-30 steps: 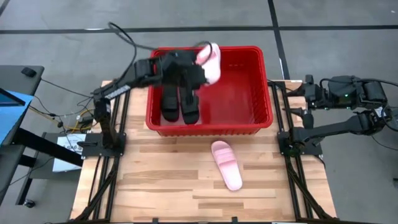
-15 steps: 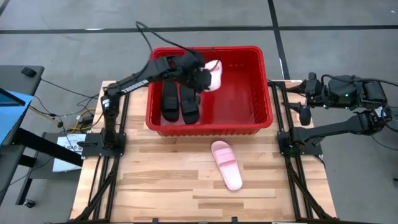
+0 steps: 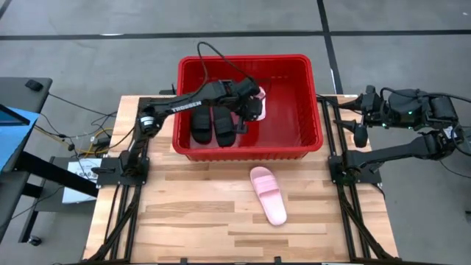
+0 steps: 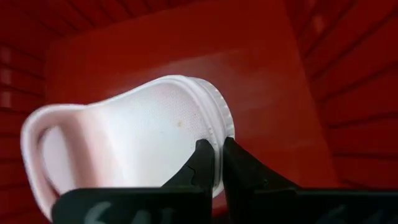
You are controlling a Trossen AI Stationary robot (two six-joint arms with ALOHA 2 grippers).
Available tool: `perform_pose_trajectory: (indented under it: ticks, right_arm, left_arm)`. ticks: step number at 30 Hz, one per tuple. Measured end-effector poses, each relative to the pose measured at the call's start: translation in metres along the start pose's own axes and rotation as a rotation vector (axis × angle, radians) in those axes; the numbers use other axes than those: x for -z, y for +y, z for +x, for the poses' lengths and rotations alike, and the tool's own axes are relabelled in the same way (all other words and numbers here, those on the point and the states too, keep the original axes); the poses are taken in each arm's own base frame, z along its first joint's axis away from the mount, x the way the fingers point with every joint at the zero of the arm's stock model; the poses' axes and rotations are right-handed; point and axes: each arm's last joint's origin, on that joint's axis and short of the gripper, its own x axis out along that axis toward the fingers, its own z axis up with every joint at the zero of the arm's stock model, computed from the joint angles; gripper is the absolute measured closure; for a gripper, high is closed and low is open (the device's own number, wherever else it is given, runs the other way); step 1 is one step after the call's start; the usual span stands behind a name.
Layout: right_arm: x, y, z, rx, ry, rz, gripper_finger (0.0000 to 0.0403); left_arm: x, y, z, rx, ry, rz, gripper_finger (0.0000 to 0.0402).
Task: Pick and place slides into bin
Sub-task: Put the left pink slide into the red bin
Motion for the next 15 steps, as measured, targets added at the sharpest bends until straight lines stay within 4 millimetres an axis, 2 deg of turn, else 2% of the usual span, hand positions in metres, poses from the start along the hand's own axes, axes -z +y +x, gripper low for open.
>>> perform_pose_trajectory:
  ticks: [5,10,15]
  right_arm:
    - [0.002,0.0,0.0,0.001,0.021,0.002,0.0154]
    - [0.002,0.0,0.0,0.002,0.025,0.007,0.0154]
    - [0.003,0.0,0.0,0.002,0.03,0.004,0.0154]
  left_arm:
    - [0.007,-0.001,0.027,-0.022,0.089,-0.014,0.0401]
    - [0.009,-0.004,0.035,-0.006,0.109,-0.021,0.0401]
    - [0.008,-0.005,0.035,-0.004,0.106,-0.03,0.0401]
